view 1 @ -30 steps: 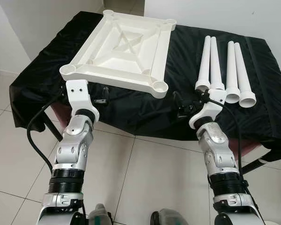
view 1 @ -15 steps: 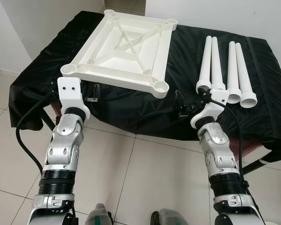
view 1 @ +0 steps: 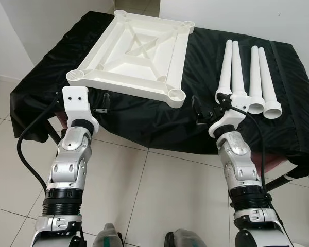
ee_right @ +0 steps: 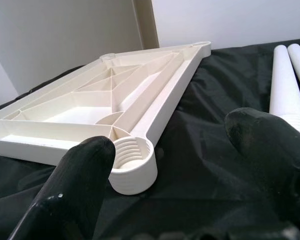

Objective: Building children table

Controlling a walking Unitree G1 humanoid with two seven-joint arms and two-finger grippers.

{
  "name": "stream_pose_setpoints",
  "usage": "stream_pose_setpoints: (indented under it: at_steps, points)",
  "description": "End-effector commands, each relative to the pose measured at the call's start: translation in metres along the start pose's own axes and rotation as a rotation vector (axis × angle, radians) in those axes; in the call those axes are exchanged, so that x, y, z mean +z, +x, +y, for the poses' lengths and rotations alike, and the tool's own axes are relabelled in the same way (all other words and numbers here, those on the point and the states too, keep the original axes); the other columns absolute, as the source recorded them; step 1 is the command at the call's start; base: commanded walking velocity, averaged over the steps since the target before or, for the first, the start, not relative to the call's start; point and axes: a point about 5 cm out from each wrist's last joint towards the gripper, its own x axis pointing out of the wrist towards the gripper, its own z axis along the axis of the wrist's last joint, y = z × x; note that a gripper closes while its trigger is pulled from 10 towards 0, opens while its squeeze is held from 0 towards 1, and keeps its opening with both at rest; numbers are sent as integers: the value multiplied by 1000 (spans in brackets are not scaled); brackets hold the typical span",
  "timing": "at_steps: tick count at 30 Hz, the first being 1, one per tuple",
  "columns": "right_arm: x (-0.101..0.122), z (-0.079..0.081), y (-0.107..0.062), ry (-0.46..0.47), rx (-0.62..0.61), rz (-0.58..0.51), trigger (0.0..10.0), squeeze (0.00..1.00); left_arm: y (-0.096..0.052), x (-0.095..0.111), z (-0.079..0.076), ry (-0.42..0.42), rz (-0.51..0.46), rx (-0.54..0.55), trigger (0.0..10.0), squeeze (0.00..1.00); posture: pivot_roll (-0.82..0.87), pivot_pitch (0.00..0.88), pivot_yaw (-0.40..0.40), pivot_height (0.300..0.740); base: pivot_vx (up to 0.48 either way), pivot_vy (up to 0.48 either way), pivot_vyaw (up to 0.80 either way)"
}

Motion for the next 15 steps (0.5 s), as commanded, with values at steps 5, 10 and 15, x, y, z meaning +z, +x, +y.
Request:
stream_pose_setpoints:
  at_steps: [5,10,15]
  points:
    - [1,2,4,-7,15,-18,10000,0,0,7,1,0,-29,-15,10000,0,-20,0,-27,740,0,0,0]
    - [5,0,6,-9,13,-35,10000,0,0,10,2,-14,-39,-14,10000,0,-20,0,-27,740,0,0,0]
    - [4,-2,6,-20,10,-36,10000,0,2,12,1,-14,-44,-14,10000,0,-27,0,-29,740,0,0,0]
